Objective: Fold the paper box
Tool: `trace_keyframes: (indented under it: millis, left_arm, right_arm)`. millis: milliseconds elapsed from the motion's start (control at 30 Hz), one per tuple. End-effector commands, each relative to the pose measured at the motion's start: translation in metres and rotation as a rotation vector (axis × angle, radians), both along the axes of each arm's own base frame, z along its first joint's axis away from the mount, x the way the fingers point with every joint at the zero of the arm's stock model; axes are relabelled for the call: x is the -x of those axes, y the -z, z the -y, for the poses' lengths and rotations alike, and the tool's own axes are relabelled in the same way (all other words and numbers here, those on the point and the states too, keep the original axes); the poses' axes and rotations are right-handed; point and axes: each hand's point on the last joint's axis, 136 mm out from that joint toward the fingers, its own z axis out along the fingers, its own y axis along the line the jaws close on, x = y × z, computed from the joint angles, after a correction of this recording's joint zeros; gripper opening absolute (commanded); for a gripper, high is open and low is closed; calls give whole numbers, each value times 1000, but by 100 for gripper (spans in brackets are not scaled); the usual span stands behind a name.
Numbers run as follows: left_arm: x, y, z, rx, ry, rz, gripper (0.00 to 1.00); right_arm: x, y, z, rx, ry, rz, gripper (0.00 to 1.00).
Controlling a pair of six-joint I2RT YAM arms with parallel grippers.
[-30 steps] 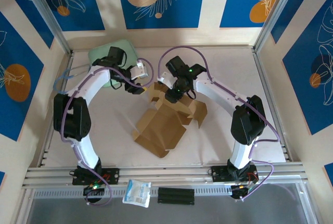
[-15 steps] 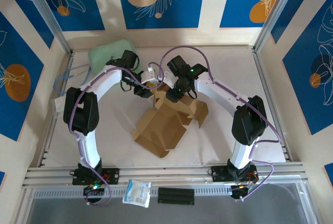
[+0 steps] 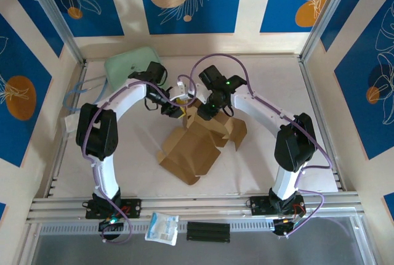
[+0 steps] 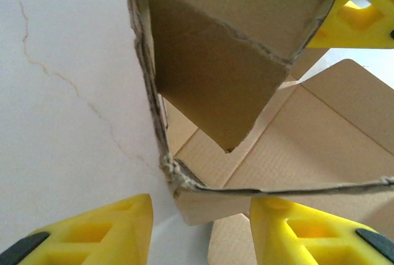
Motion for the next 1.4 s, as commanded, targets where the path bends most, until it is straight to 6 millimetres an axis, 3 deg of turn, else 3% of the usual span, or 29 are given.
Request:
trace_keyframes:
  millis: [0, 267, 567, 767, 1167, 1367]
  left_arm:
    - [10, -2, 14, 47, 11, -16, 44]
    - [20, 9, 24, 52, -27, -8, 43]
    - [7, 14, 23, 89, -173, 155, 38]
    - [-1, 17, 29, 106, -210, 141, 37]
    - [-13, -1, 54, 223, -337, 72, 38]
    - [-19, 17, 54, 173, -437, 21, 33]
  right_arm:
    - [4, -10, -3, -26, -27, 25, 47]
    - [4, -11, -2, -26, -24, 27, 47]
    - [10, -16, -2, -91, -15, -7, 47]
    - [15, -29, -9, -202, -10, -53, 47]
    - [13, -11, -8, -190, 20, -102, 47]
    - [11, -5, -7, -172, 35, -115, 47]
